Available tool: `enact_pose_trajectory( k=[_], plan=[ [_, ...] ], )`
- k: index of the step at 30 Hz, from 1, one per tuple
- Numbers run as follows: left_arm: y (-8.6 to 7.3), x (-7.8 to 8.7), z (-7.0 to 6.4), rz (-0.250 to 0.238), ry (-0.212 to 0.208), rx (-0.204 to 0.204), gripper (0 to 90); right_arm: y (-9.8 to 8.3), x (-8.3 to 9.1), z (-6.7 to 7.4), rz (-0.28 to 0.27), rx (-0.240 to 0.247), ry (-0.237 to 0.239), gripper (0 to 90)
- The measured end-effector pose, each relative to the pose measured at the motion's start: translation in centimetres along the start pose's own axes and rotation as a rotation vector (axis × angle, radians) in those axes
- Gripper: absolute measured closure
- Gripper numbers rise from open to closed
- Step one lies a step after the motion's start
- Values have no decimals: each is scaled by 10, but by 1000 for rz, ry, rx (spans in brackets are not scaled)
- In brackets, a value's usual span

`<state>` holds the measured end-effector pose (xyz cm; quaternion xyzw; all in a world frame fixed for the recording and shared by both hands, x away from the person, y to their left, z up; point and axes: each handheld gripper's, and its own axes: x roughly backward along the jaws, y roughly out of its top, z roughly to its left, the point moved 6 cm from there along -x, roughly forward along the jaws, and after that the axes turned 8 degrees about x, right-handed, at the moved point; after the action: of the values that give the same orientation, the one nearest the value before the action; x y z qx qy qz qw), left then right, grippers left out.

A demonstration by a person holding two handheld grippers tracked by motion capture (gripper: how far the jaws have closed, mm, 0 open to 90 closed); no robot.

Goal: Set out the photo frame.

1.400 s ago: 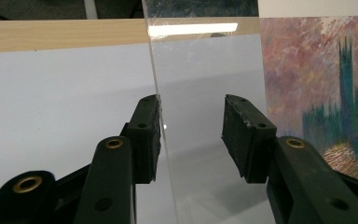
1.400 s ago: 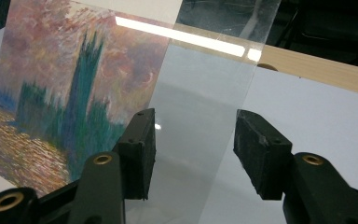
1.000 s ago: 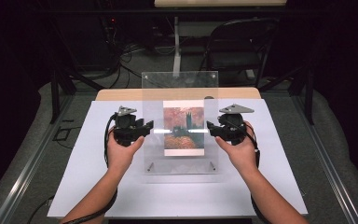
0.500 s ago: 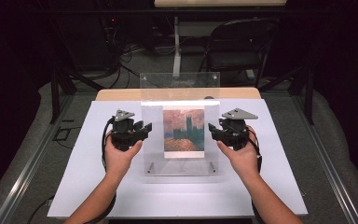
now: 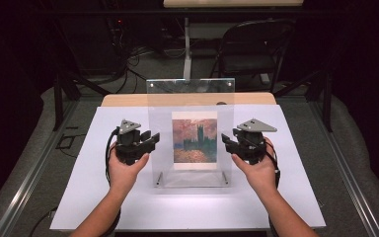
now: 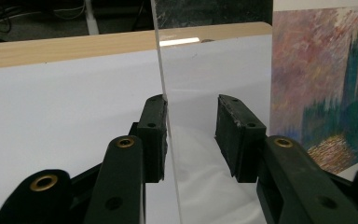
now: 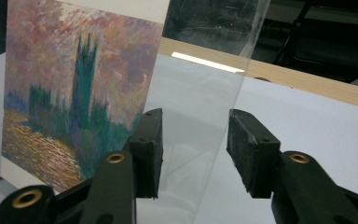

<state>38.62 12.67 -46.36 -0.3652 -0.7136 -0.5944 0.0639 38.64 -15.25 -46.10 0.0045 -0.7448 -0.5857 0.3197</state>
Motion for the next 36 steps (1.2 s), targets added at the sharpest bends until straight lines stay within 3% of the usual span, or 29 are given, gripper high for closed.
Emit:
enact_pose_trajectory(
  k=[15,25,36],
  plan=[
    [-10,17,-5,-15,-9,-21,677,-7,20,6,-40,-18,22,612],
    [-22,30,-8,-37,-50,-10,681,-13,35,14,-58,-11,36,617],
    [-32,42,-12,-42,-66,-21,674,-20,48,21,-72,-5,56,617]
  ],
)
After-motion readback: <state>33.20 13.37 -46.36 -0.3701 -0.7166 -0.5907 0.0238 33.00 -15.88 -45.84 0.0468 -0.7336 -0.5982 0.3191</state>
